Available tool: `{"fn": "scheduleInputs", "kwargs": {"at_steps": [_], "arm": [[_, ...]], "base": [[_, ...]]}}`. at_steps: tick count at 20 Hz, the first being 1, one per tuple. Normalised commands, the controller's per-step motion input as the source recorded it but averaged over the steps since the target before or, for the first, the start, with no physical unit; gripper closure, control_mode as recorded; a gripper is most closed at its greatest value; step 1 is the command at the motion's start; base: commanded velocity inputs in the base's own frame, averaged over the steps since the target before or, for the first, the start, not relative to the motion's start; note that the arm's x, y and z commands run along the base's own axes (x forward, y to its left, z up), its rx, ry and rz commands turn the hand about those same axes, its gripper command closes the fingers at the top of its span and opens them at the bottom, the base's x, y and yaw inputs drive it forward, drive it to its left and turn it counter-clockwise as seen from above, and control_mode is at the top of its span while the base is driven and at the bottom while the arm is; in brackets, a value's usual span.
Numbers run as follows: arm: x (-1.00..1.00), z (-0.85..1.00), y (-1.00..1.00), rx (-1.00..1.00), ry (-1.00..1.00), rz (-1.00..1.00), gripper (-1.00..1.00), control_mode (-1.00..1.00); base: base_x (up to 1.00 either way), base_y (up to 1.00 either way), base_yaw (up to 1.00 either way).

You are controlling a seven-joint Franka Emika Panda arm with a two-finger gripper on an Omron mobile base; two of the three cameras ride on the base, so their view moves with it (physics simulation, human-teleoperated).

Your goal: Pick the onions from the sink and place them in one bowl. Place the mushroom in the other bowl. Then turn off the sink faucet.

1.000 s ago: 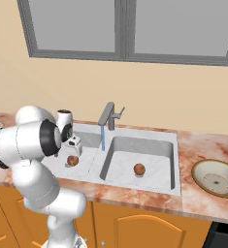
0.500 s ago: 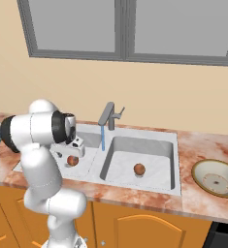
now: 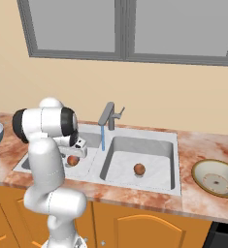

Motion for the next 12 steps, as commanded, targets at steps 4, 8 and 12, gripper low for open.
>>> {"fn": "scheduleInputs", "kwargs": {"at_steps": [4,8,12], "arm": [[0.26,-0.34,0.01,-0.02,-0.02,0.0,-1.0,-1.0],[0.22,-0.34,0.02,-0.02,-0.01,0.0,-1.0,-1.0],[0.09,-0.31,0.01,0.0,-0.04,0.0,-1.0,-1.0]], "base": [[0.0,0.0,0.0],[0.0,0.0,0.0],[0.0,0.0,0.0]]}}
